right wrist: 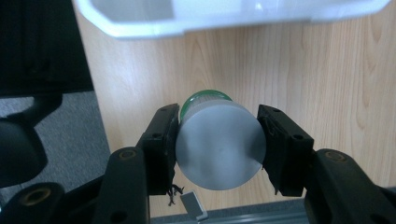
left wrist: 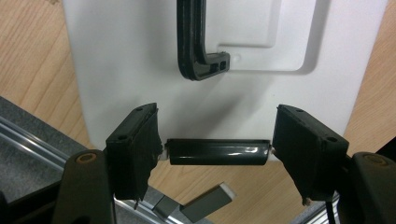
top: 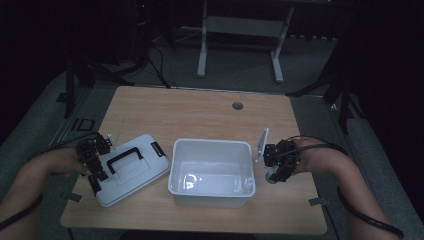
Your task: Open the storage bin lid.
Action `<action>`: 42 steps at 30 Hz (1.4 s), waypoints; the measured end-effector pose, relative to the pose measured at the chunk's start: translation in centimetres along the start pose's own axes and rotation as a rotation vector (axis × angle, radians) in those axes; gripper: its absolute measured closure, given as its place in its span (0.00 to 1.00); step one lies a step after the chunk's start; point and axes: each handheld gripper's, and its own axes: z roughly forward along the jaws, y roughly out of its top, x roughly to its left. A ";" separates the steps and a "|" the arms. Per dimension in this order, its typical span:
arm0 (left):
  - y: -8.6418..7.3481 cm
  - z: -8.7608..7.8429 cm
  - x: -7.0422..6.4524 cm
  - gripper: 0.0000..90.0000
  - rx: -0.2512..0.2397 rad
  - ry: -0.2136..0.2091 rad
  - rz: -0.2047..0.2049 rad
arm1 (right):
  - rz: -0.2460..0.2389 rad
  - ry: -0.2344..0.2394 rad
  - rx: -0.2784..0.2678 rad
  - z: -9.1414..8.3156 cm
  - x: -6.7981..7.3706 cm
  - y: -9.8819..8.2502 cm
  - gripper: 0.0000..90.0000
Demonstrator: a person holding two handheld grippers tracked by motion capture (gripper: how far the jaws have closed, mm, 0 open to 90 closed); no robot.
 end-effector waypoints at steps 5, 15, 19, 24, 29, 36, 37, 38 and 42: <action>0.0 -0.2 -0.1 0.35 -0.003 0.002 0.003 | -0.014 -0.013 -0.015 -1.3 0.1 0.9 0.56; 0.2 -0.5 -0.2 0.34 -0.006 0.007 0.006 | -0.045 -0.021 -0.019 -3.1 0.2 3.3 0.56; 0.1 -0.4 -0.3 0.34 -0.005 0.008 0.008 | -0.064 -0.024 -0.018 -3.6 0.3 4.3 0.56; 0.1 -0.4 -0.2 0.35 -0.003 0.008 0.008 | -0.090 -0.021 -0.034 -3.7 0.7 5.8 0.56; 0.2 -0.3 -0.3 0.35 -0.006 0.006 0.010 | -0.109 -0.007 -0.049 -3.1 0.9 7.0 0.56; 0.2 -0.2 -0.3 0.35 -0.003 0.005 0.012 | -0.130 0.022 -0.059 -1.2 1.1 8.5 0.56; 0.2 -0.2 -0.3 0.35 -0.001 0.006 0.010 | -0.129 0.028 -0.059 -0.9 1.1 8.6 0.56; 0.2 -0.2 -0.3 0.35 0.000 0.006 0.009 | -0.126 0.029 -0.056 -0.6 1.0 8.8 0.56; 0.1 -0.3 -0.2 0.35 -0.001 0.008 0.008 | -0.118 0.035 -0.045 0.9 0.8 9.1 0.56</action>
